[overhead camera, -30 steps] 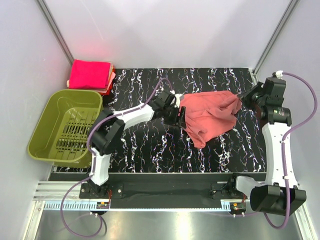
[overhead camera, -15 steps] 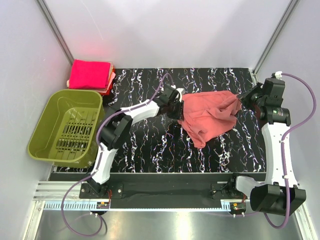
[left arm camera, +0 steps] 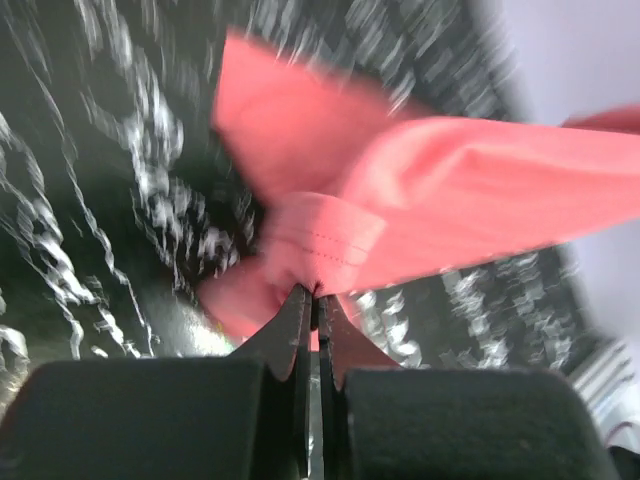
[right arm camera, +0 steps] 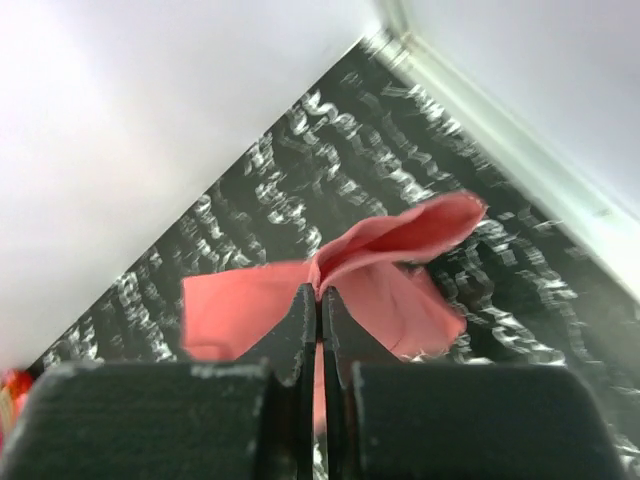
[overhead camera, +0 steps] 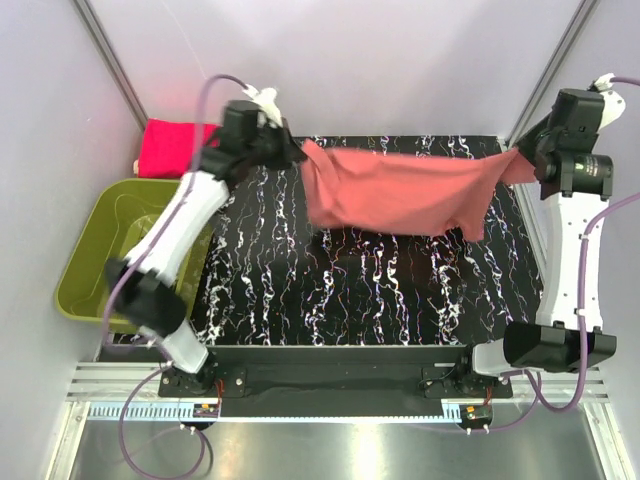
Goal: Fold and stack the t-shirts
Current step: Flatten the tshirt out
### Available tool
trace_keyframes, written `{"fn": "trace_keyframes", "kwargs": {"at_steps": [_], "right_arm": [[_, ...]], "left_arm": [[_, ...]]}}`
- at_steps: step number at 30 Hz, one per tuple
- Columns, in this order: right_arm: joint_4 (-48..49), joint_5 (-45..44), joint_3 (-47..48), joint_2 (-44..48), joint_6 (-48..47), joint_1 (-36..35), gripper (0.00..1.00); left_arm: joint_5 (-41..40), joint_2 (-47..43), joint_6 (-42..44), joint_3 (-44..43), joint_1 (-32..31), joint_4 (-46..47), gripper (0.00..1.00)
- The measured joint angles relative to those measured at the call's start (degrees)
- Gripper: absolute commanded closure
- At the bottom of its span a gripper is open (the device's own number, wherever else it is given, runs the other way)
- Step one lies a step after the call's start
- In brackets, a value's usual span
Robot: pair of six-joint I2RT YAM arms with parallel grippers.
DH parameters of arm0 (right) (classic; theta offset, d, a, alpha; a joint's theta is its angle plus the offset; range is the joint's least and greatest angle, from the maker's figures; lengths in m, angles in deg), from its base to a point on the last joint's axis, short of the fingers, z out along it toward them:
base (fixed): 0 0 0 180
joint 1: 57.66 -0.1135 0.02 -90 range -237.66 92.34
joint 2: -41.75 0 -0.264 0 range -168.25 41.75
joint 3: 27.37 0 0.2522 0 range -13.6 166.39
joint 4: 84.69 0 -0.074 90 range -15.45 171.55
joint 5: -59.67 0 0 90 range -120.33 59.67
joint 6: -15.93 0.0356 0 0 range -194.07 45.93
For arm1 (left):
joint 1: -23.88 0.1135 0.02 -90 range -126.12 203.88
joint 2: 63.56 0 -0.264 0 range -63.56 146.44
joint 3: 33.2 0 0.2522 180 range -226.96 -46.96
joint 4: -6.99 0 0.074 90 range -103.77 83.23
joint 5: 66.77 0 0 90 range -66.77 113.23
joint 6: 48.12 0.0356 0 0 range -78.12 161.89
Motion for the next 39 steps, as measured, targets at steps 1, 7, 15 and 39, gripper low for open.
{"fn": "trace_keyframes", "kwargs": {"at_steps": [1,7,15,39], "right_arm": [[-1.2,-1.3,1.6,-0.1,-0.9,0.0,1.00],[-8.8,-6.2,2.4,1.6,-7.3,0.2,0.98],[-14.3,-1.0,-0.1,1.9,-11.4,0.2,1.00],[-6.1,18.4,2.9,-38.5,-16.1,-13.7,0.50]], "left_arm": [[0.2,-3.8,0.0,0.2,0.5,0.3,1.00],[1.7,-24.2,0.2,15.0,-3.5,2.3,1.00],[-0.1,-27.8,0.0,34.3,-4.9,-3.9,1.00],[-7.9,-34.9,-1.5,52.1,-7.6,-5.4,1.00]]}}
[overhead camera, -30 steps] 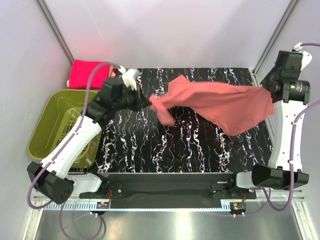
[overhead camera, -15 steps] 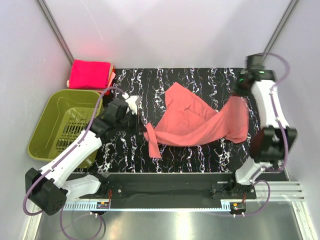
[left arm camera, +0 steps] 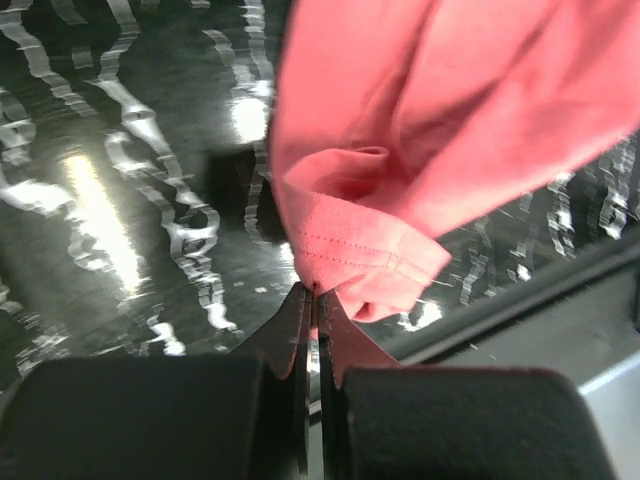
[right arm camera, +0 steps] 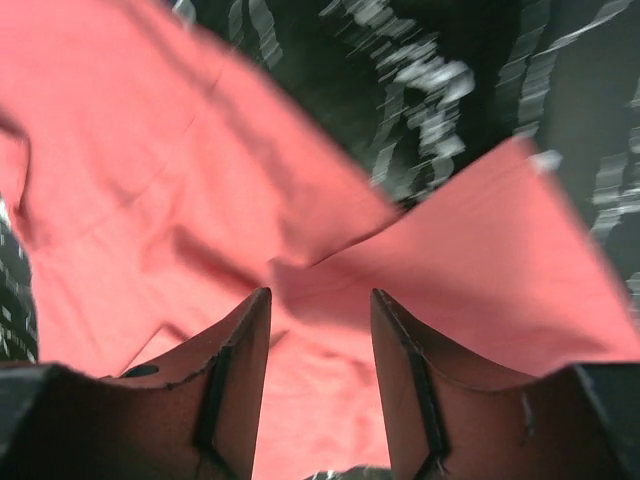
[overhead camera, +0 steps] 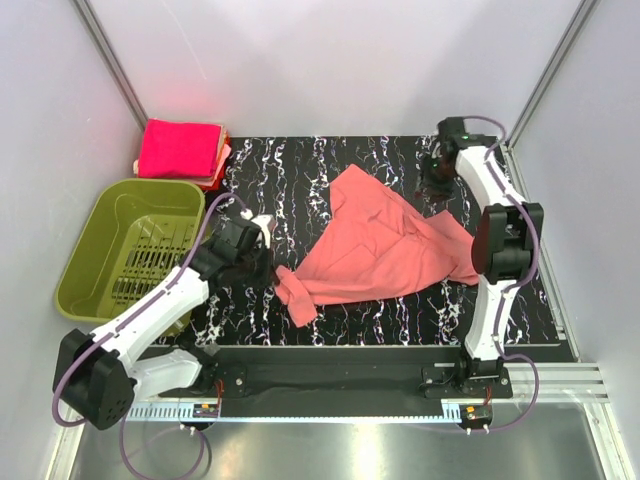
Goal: Fold and stack the t-shirts
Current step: Flatten the tshirt out
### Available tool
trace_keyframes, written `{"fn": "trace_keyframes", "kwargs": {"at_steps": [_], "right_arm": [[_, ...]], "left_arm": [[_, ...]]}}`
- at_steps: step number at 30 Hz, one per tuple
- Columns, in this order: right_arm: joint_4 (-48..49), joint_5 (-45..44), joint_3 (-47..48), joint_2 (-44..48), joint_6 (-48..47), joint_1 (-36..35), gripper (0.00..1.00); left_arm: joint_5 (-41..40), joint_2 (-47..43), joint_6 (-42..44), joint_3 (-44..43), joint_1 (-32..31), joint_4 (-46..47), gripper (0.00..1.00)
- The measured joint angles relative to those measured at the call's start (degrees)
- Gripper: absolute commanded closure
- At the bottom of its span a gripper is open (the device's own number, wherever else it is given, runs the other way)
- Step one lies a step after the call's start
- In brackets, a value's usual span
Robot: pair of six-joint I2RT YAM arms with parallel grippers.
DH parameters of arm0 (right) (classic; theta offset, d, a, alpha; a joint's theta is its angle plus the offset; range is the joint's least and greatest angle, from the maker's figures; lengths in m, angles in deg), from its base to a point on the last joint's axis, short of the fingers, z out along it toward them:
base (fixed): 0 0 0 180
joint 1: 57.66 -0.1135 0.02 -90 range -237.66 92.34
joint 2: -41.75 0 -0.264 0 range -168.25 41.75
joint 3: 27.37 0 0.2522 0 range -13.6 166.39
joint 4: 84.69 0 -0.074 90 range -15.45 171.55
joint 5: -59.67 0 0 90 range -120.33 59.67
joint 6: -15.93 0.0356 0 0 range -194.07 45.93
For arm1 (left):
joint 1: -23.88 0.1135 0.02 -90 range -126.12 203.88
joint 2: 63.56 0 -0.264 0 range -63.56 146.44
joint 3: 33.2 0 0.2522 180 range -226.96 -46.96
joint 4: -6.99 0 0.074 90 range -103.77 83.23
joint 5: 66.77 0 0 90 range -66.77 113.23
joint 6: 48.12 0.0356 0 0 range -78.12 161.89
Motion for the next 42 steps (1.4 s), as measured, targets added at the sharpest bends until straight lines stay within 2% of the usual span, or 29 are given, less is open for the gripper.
{"fn": "trace_keyframes", "kwargs": {"at_steps": [6,11,17,27,35,42], "right_arm": [[-0.1,-2.6,1.9,-0.7,-2.4,6.6,0.54],[-0.7,-2.9,5.0,-6.8,-5.3,10.4,0.58],[-1.9,0.7,6.1,-11.5,-10.2,10.8,0.58],[-2.7,4.0,3.9,-11.6,-18.2,10.8,0.57],[-2.6,4.0,1.4,-11.9,-20.5,10.8,0.62],[-2.3,4.1,1.1,-12.0,-20.7,10.8,0.59]], "left_arm": [[-7.1,-5.2,0.2,-0.1,2.3,-3.6,1.00],[-8.7,-5.2,1.5,-0.2,3.7,-5.1,1.00],[-7.9,-3.5,2.1,-0.2,4.0,-5.3,1.00],[-7.0,-2.6,3.4,-0.2,4.1,-5.0,1.00],[-6.2,-2.5,3.5,-0.2,4.1,-5.0,1.00],[-6.1,-2.5,3.6,-0.2,4.1,-5.0,1.00]]}}
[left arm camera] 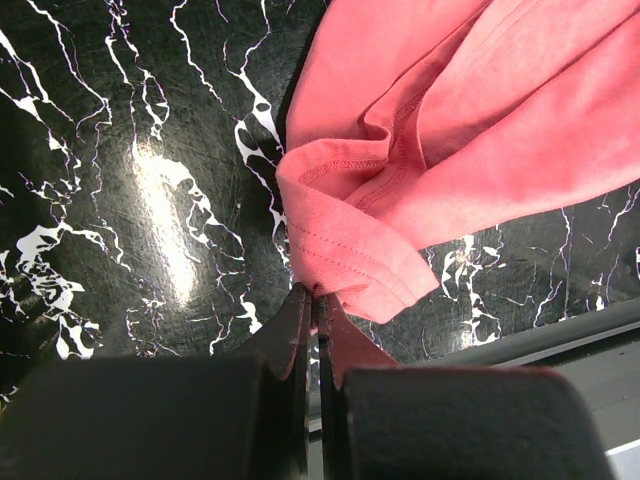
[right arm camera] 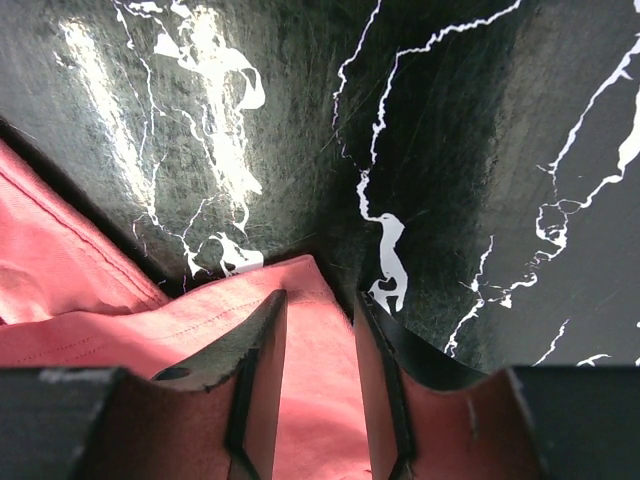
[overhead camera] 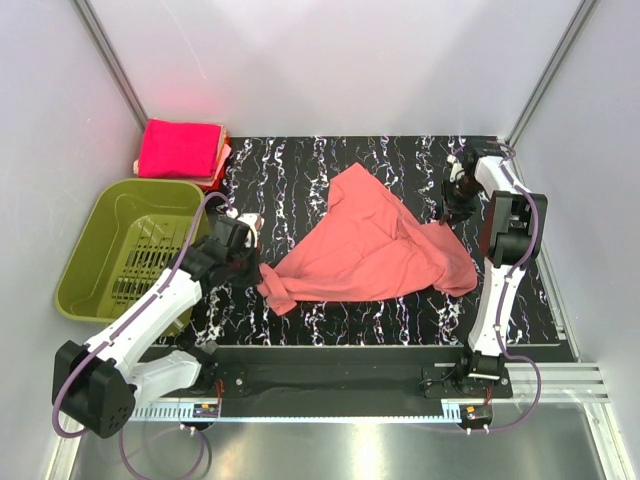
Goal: Fold and stack the t-shirts
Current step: Flatten the tshirt out
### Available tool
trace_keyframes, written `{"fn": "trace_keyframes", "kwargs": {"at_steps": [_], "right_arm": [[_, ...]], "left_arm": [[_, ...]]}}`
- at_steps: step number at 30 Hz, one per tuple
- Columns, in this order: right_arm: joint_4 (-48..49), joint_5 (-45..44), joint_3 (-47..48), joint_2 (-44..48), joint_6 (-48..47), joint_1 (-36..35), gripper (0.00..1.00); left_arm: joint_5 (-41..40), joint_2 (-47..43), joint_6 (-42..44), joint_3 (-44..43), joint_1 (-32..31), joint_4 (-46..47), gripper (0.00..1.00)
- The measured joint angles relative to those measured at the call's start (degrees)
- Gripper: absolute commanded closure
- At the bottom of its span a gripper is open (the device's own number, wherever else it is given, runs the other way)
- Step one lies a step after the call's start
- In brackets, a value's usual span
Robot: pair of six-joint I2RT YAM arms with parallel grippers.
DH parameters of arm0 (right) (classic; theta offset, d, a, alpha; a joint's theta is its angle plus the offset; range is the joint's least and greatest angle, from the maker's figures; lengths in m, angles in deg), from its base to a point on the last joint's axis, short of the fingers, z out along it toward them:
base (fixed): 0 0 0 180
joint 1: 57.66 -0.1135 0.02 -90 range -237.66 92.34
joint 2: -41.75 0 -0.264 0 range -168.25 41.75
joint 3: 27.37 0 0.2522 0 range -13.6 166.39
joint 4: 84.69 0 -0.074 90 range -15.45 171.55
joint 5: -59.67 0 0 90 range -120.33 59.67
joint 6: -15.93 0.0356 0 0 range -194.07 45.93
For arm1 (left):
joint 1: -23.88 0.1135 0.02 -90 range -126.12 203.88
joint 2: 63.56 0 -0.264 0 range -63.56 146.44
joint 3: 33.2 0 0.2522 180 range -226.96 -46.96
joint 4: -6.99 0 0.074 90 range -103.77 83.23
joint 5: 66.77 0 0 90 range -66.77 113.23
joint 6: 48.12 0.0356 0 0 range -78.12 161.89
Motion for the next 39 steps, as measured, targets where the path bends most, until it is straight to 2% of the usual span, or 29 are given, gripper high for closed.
{"fn": "trace_keyframes", "kwargs": {"at_steps": [16,19,20,22,26,29,32,39], "right_arm": [[0.9,1.6,0.4,-0.5,0.8,0.2,0.68],[1.0,1.6,0.4,-0.5,1.0,0.2,0.76],[1.2,1.7,0.3,-0.5,1.0,0.2,0.88],[1.6,2.0,0.2,-0.5,1.3,0.3,1.00],[2.1,1.2,0.1,-0.3,3.1,0.3,1.00],[2.2,-3.1,1.5,-0.2,5.4,0.2,1.00],[-0.2,-8.5,7.8,0.1,8.4,0.2,1.00],[-6.5,-21.1,36.2,7.0,11.6,0.3,1.00]], "left_arm": [[0.1,0.0,0.0,0.0,0.0,0.0,1.00],[0.1,0.0,0.0,0.0,0.0,0.2,1.00],[0.1,0.0,0.0,0.0,0.0,0.2,1.00],[0.2,0.0,0.0,0.0,0.0,0.3,1.00],[0.6,0.0,-0.1,0.0,0.0,1.1,1.00],[1.3,0.4,-0.5,-0.6,0.0,1.6,1.00],[2.0,4.0,-0.5,-6.7,0.2,1.0,1.00],[4.5,14.6,0.0,-34.2,2.4,5.0,1.00]]}}
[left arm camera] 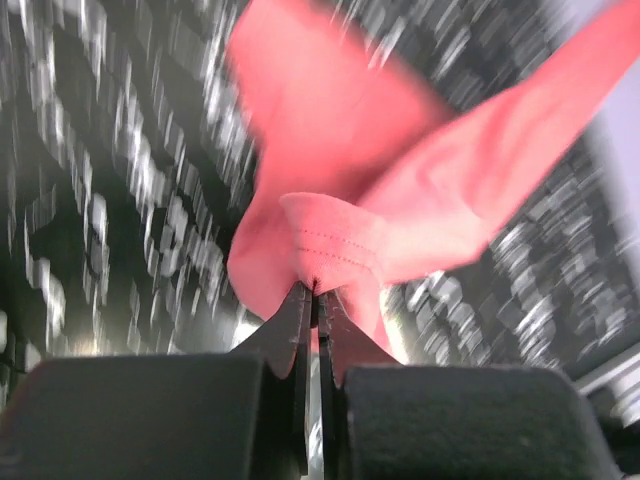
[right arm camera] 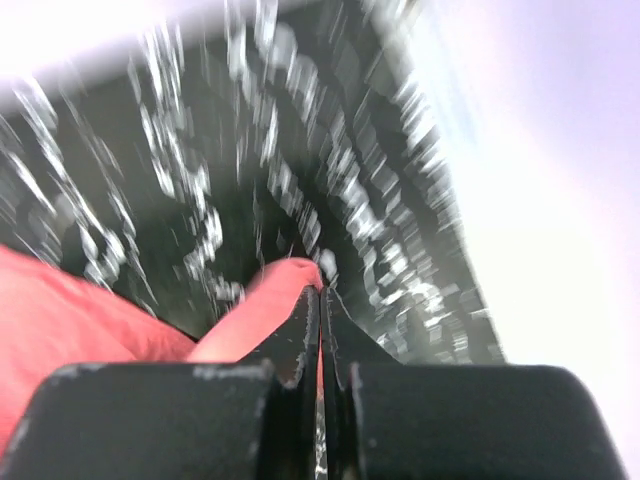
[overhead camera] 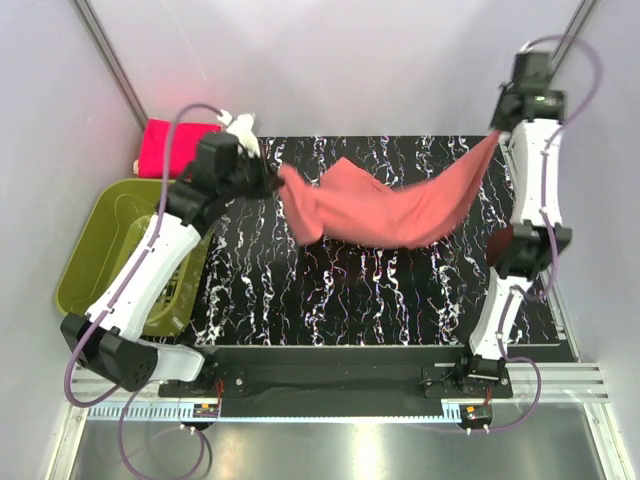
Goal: Fold and stack the t-shirts
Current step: Flatten the tshirt out
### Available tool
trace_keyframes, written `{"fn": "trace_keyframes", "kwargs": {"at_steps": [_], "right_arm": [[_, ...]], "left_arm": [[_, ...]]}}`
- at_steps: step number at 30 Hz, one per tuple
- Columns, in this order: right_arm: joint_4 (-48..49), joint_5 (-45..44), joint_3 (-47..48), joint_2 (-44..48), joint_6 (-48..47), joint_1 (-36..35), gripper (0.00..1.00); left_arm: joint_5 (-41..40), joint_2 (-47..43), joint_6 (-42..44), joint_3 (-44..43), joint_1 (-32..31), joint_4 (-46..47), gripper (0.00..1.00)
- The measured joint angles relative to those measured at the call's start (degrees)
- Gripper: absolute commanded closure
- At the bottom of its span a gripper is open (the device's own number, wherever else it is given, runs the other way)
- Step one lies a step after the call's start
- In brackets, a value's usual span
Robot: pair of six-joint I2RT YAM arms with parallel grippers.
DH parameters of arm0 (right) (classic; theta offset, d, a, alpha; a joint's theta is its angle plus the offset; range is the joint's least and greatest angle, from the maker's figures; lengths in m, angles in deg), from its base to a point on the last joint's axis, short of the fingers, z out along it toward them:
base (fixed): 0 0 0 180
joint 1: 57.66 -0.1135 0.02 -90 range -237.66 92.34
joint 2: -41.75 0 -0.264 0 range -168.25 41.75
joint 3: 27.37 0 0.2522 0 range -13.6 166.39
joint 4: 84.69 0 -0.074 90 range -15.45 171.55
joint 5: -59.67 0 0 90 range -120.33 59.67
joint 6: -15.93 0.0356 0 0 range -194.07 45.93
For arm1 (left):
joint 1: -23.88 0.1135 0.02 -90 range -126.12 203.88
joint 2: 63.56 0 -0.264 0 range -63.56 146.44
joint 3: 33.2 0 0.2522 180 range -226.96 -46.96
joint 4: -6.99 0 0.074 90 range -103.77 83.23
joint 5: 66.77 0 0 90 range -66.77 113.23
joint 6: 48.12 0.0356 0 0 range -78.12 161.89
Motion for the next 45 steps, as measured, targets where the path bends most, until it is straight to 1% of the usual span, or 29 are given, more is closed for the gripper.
{"fn": "trace_keyframes", "kwargs": {"at_steps": [2,4,5,8,9,12,13,14,16,17,19,20,22,25,26,27,28,30,33,36,38,40,42,45], "right_arm": [[-0.8,-2.6,3.5,5.1,0.3,0.3,1.00],[-1.1,-4.7,3.5,11.5,0.7,0.8,1.00],[-1.3,-5.5,2.8,14.2,0.8,1.0,1.00],[-1.7,-7.0,-3.5,22.9,1.6,1.6,1.00],[-2.0,-7.3,-6.7,25.5,2.0,1.6,1.00],[-2.3,-7.3,-18.4,31.2,3.4,1.6,1.00],[-2.1,-6.8,-23.0,32.8,3.9,1.6,1.00],[-2.2,-5.9,-27.5,33.9,4.4,1.6,1.00],[-1.3,-3.4,-36.0,35.8,5.5,1.6,1.00],[-0.8,-1.8,-40.2,36.9,6.1,1.6,1.00],[0.9,1.2,-47.5,39.4,7.2,1.6,1.00],[1.4,2.7,-51.5,41.2,8.0,1.6,1.00],[2.5,4.9,-56.4,44.7,9.2,1.6,1.00],[4.1,7.3,-59.2,49.1,10.8,1.6,1.00],[4.8,8.1,-59.3,50.2,11.3,1.6,1.00],[5.9,8.5,-59.3,51.2,11.8,1.6,1.00],[6.8,9.0,-59.3,52.1,12.1,1.6,1.00],[8.2,9.9,-59.3,53.1,12.7,1.6,1.00],[10.1,11.9,-59.3,53.7,13.7,1.6,1.00],[11.0,14.2,-59.8,53.7,14.2,1.6,1.00],[11.3,14.8,-60.3,53.7,14.4,1.6,1.00],[11.5,15.3,-60.4,53.7,14.4,1.6,1.00],[11.7,15.5,-60.4,53.7,14.4,1.6,1.00],[11.8,15.6,-60.3,53.6,14.8,1.6,1.00]], "left_arm": [[2.0,0.3,0.0,-4.0,0.7,2.6,1.00],[4.0,-0.6,0.0,-4.4,1.1,4.5,1.00],[5.0,-1.4,0.0,-3.3,1.1,5.5,1.00],[6.7,-5.0,-0.1,5.5,1.1,8.3,1.00],[6.8,-6.6,-0.3,10.4,1.0,9.6,0.95],[6.5,-8.9,-0.8,24.3,1.0,9.2,0.75],[6.4,-8.8,-1.1,27.5,1.0,8.8,0.65],[6.4,-8.5,-1.3,31.0,1.0,8.0,0.62],[6.3,-7.5,-1.9,35.3,1.1,5.3,0.55],[6.3,-7.1,-1.9,36.0,1.1,4.2,0.49],[6.4,-6.9,-1.8,35.8,1.1,3.6,0.45],[6.3,-6.8,-1.8,35.1,1.1,3.5,0.43],[6.3,-5.8,-1.8,32.2,1.1,3.4,0.42],[6.3,-1.3,-0.7,25.5,1.1,4.1,0.41],[6.3,1.5,0.1,22.8,1.1,4.6,0.43],[6.4,3.9,0.9,20.4,1.1,4.5,0.54],[6.8,7.6,1.9,16.8,1.1,4.5,0.56],[8.4,15.5,4.0,9.7,1.1,5.3,0.56],[11.7,25.7,6.5,0.6,1.2,6.1,0.52],[12.3,34.1,9.1,-7.1,1.2,5.9,0.52],[12.3,39.3,10.9,-12.3,1.2,4.7,0.56],[12.7,43.5,12.3,-17.0,1.2,3.8,0.57],[13.0,45.1,12.9,-17.7,1.2,3.0,0.56],[13.0,43.1,12.3,-13.1,1.1,2.1,0.52]]}}
